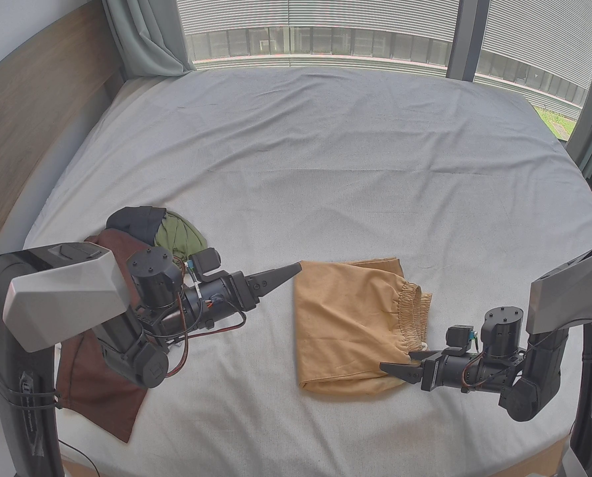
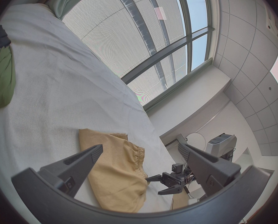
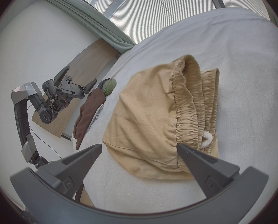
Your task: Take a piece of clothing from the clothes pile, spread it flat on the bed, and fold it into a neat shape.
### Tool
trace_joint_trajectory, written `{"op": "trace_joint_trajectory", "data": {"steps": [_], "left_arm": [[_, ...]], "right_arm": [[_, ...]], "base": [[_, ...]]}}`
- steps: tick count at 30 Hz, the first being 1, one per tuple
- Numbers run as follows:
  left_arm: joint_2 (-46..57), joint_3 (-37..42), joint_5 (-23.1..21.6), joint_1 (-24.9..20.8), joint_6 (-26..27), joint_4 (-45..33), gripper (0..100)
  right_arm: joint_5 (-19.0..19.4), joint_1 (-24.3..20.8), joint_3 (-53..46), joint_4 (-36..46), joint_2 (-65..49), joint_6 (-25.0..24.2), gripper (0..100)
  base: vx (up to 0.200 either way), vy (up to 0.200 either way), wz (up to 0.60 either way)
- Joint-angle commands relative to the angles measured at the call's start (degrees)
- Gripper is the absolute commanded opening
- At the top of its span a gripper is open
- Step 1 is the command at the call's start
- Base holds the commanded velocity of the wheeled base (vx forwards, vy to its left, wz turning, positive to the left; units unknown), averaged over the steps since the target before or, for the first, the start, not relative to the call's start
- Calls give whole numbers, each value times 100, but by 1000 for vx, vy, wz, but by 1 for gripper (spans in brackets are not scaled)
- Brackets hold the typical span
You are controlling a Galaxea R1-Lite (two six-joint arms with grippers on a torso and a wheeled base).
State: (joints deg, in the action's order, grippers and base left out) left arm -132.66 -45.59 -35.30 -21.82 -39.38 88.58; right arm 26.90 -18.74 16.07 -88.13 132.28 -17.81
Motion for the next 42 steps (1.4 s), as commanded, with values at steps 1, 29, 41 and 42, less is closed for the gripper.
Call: {"op": "trace_joint_trajectory", "data": {"steps": [1,29,41,42], "left_arm": [[346,261,-12,55,97,-7,100],[1119,1571,-1049,1382,4052,-7,100],[1067,1835,-1321,1672,4922,-16,100],[1067,1879,-1321,1664,4966,-16,100]], "right_arm": [[8,-51,-42,-12,-370,6,100],[-238,-447,-42,-20,-871,-38,100],[-247,-385,-16,-20,-818,-47,100],[-247,-385,-7,-20,-809,-47,100]], "base": [[0,0,0],[0,0,0],[0,0,0],[0,0,0]]}}
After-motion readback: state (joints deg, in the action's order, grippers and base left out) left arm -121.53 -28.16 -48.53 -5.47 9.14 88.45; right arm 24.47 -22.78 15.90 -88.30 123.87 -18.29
